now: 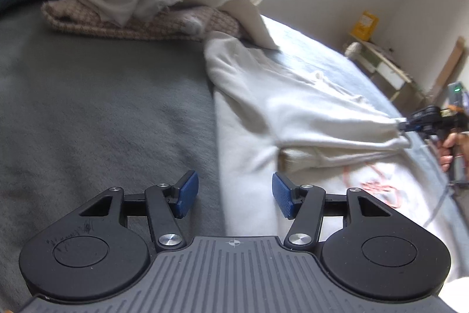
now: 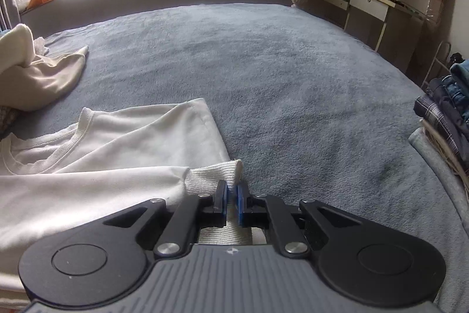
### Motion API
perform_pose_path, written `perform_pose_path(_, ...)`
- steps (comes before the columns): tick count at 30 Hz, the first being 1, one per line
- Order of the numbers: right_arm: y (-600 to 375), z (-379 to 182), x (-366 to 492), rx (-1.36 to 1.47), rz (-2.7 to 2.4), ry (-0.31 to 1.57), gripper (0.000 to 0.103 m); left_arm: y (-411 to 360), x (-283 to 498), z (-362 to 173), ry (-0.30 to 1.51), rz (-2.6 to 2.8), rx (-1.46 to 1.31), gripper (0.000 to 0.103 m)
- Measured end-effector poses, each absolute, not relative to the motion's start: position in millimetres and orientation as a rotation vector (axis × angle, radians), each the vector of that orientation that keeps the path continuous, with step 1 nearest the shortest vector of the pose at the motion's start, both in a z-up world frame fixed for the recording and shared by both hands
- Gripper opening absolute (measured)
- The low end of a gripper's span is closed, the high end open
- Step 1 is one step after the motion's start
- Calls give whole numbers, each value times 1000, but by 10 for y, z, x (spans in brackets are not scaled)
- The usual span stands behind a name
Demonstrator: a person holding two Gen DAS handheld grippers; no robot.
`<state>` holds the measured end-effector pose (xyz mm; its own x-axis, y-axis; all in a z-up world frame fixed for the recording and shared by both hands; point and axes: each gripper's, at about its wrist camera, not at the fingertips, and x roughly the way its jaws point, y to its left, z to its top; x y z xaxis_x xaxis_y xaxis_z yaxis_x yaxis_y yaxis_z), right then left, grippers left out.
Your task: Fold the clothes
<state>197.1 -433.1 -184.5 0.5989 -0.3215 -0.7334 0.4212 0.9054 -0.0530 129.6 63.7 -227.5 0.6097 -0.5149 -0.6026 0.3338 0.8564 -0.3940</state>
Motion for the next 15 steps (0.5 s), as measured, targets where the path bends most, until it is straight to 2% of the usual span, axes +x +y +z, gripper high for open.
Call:
perform_pose_path(1, -4335, -1862, 1963, 125, -432, 832, 7, 605, 1282, -2284, 779, -498, -233, 56)
perform_pose_path(3, -4332, -1894, 1956, 123, -439, 837, 7, 506, 1237, -2300, 773, -470, -144, 49)
perform_pose_path(5, -4321, -1895, 1957, 126, -442, 829, 7, 444, 1190, -2303, 763, -444, -78, 23)
perform_pose_path(8, -4281, -1866, 1939, 117, -439, 814, 7, 445, 1115, -2275, 743, -419, -44, 6)
perform_pose_path(15, -4251, -1951, 1843, 77, -436, 857, 7, 573, 965, -2304, 754, -393, -6, 2)
